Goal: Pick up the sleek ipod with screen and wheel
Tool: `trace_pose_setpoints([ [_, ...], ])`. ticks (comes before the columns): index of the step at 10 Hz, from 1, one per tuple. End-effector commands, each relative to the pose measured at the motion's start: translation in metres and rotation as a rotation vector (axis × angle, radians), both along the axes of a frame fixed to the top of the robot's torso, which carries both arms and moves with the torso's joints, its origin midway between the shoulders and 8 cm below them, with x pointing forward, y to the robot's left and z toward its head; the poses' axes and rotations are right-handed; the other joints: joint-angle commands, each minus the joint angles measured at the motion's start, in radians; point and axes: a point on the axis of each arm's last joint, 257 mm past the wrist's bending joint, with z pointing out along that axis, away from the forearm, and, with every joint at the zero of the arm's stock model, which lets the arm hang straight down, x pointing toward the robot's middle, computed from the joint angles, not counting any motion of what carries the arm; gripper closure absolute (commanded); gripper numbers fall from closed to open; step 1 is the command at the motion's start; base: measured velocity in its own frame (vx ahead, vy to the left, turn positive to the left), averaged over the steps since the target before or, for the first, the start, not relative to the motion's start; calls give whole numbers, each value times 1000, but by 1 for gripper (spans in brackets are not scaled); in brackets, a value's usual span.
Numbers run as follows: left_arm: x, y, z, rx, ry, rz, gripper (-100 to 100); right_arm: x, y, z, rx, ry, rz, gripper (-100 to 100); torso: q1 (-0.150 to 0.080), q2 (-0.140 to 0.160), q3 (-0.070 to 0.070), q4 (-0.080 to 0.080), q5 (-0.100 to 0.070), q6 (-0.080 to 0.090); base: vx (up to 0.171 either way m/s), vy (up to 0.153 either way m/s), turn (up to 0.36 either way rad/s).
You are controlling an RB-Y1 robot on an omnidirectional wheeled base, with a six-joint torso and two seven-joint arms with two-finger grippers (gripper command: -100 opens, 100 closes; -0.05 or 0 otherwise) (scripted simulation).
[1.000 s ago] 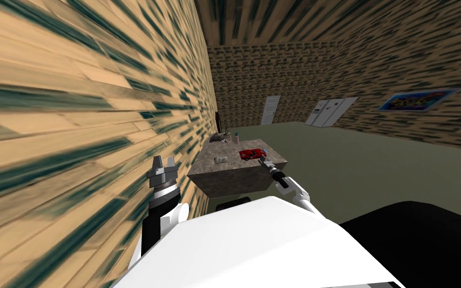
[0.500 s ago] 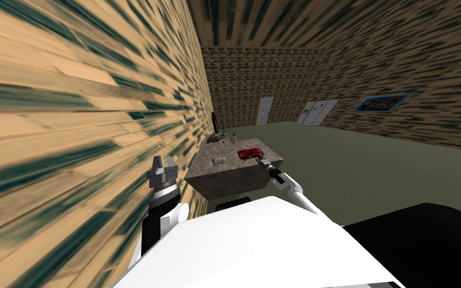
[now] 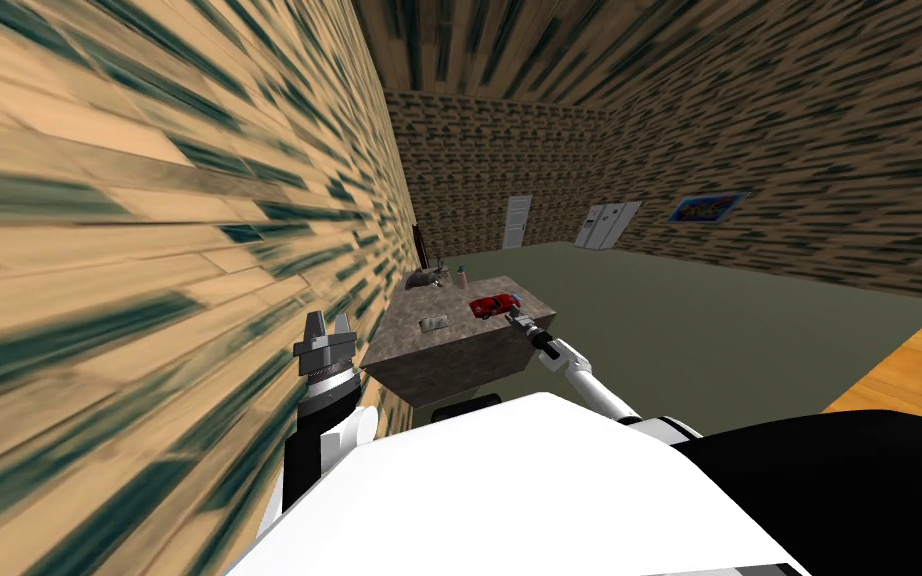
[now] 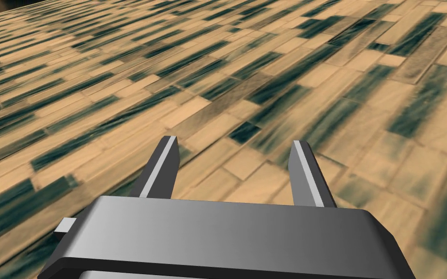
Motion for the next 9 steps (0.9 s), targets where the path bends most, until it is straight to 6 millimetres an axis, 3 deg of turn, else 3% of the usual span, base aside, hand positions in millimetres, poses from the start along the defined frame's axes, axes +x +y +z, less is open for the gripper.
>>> trace_pose_setpoints([
  [1, 0, 0, 0, 0, 0, 0, 0, 13, 5, 3, 0, -4, 20, -100, 0, 0, 0, 0, 0, 0, 10, 53, -123],
  [3, 0, 0, 0, 0, 0, 0, 0, 14, 1, -3, 0, 10, 12, -100, 0, -1, -1, 0, 0, -1, 9, 18, 27],
  [4, 0, 0, 0, 0, 0, 0, 0, 25, 12, 3, -5, 0, 58, -100, -2, -1, 0, 0, 0, -1, 0, 23, -273],
  [6, 0, 0, 0, 0, 0, 0, 0, 30, 8, -1, -5, 9, 49, -100, 0, 0, 0, 0, 0, -1, 1, 38, -71],
  [9, 0, 0, 0, 0, 0, 0, 0, 53, 24, 12, -24, -5, 128, -100, 0, 0, 0, 0, 0, -1, 3, 47, -231],
])
